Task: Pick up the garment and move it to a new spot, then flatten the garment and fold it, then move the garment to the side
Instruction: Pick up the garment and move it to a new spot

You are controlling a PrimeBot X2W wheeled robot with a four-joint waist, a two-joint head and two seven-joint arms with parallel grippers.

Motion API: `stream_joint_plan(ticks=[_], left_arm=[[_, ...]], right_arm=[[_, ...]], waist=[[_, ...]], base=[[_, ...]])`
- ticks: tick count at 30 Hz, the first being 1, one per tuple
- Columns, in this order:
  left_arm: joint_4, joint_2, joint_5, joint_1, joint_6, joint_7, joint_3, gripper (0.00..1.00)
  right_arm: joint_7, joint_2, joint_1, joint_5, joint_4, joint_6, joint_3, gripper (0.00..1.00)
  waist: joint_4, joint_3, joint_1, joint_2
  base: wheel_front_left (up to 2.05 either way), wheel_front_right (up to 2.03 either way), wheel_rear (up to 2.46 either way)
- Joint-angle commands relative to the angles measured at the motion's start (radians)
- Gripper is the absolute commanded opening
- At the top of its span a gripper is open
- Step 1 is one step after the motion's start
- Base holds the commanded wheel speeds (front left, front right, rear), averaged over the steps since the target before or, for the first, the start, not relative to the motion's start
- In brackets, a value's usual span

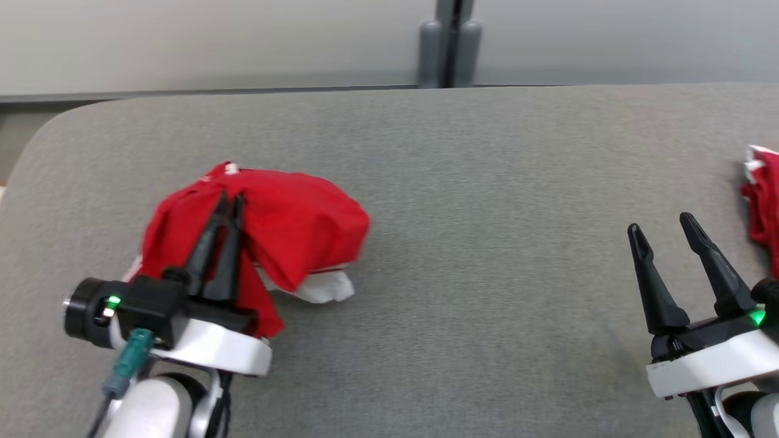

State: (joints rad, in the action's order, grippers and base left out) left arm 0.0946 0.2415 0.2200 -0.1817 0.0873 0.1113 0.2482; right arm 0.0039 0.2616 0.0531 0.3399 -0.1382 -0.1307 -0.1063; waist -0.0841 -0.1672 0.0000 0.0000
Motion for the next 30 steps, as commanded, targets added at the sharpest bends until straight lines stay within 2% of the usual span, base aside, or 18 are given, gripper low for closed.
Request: stream_joint_plan(ticks=[1,6,7,11,12,16,22,23,24,30], left_arm=[[0.019,-0.002,-0.010,0.017,-0.007,-0.016,0.021,0.00],[0.002,-0.036,-0.009,0.000,-0.047,-0.044,0.108,0.00],[0.002,-0.036,-0.009,0.000,-0.047,-0.044,0.108,0.00],[-0.066,-0.069,-0.020,-0.063,-0.083,-0.046,0.168,0.00],[-0.115,-0.083,-0.021,-0.102,-0.106,-0.047,0.192,0.00],[-0.213,-0.128,-0.022,-0.203,-0.148,-0.033,0.246,0.00],[-0.368,-0.161,-0.008,-0.306,-0.184,0.002,0.313,0.00],[-0.386,-0.165,-0.008,-0.314,-0.185,0.012,0.320,0.40],[-0.399,-0.167,-0.009,-0.322,-0.188,0.027,0.329,1.00],[-0.419,-0.175,-0.002,-0.316,-0.165,0.112,0.337,1.00]], right_arm=[[0.001,-0.004,-0.004,-0.004,0.002,0.000,-0.001,1.00],[-0.004,-0.009,0.010,0.000,0.008,0.000,-0.008,1.00],[-0.004,-0.009,0.010,0.000,0.008,0.000,-0.008,1.00],[-0.017,-0.015,0.017,0.010,0.015,0.000,-0.003,1.00],[-0.025,-0.020,0.017,0.015,0.019,0.000,0.004,1.00],[-0.046,-0.034,0.024,0.023,0.036,0.000,0.011,1.00],[-0.085,-0.050,0.041,0.030,0.072,0.000,0.010,1.00],[-0.090,-0.050,0.044,0.031,0.078,0.000,0.009,1.00],[-0.095,-0.051,0.048,0.033,0.083,0.000,0.007,1.00],[-0.109,-0.039,0.051,0.030,0.106,0.000,-0.003,1.00]], waist=[[0.069,0.012,0.0000,0.0000],[0.196,-0.004,0.0000,0.0000],[0.196,-0.004,0.0000,0.0000],[0.294,-0.035,0.0000,0.0000],[0.332,-0.055,0.0000,0.0000],[0.384,-0.105,0.0000,0.0000],[0.404,-0.152,0.0000,0.0000],[0.399,-0.154,0.0000,0.0000],[0.393,-0.153,0.0000,0.0000],[0.327,-0.121,0.0000,0.0000]], base=[[0.00,0.00,0.00],[0.00,0.00,0.00],[0.00,0.00,0.00],[0.00,0.00,0.00],[0.00,0.00,0.00],[0.00,0.00,0.00],[0.00,0.00,0.00],[0.00,0.00,0.00],[0.00,0.00,0.00],[0.00,0.00,0.00]])
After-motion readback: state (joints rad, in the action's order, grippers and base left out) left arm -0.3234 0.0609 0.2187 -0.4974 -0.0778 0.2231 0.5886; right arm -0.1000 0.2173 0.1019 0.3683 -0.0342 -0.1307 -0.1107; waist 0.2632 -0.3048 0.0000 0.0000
